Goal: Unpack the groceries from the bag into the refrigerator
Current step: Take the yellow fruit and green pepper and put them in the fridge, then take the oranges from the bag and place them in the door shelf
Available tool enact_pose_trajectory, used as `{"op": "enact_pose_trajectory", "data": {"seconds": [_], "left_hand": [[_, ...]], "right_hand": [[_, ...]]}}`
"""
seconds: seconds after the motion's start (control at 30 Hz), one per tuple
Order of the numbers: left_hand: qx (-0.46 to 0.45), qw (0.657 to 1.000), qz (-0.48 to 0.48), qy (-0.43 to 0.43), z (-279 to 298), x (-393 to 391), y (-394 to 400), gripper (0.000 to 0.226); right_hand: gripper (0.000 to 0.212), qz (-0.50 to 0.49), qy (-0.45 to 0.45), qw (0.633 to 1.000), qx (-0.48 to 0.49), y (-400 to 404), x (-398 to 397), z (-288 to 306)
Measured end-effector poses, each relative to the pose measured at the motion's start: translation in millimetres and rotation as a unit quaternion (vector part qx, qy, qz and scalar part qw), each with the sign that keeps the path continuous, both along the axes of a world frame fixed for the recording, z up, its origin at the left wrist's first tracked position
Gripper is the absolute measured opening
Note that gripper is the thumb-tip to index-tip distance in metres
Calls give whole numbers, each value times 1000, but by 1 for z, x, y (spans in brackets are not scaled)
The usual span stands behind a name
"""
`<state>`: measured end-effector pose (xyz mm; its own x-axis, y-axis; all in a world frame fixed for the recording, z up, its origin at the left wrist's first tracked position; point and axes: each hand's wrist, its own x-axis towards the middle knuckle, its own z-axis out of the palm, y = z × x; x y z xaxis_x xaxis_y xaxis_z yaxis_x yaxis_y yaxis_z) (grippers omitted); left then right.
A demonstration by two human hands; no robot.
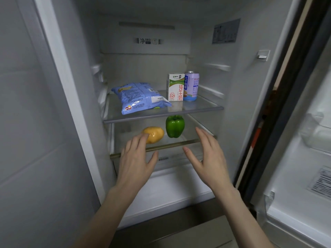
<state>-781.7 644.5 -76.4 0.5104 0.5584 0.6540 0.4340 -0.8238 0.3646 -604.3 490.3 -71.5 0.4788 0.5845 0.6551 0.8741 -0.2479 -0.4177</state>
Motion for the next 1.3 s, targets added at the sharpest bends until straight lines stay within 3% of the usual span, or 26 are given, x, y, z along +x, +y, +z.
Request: {"op": "enact_pose_trajectory", "data": {"seconds": [0.3,0.47,0.83,1.07,1.3], "left_hand": [[-10,996,-92,-4,5,8,-110,53],[-22,993,-109,38,0,9,-156,54],[-3,987,-155,40,-6,-11,-234,52],[-2,961,-273,39,-13,7,-350,54],[5,908,-419,25,-19,23,-493,54]], "right_hand": [[70,-115,-92,987,-67,-123,-26,6],[70,-133,-53,988,-64,-176,-39,-7],[70,-214,-69,971,-80,-278,-74,-19],[67,-318,-79,941,-88,-408,-101,-18],[68,-469,-62,873,-117,-550,-149,-20]]}}
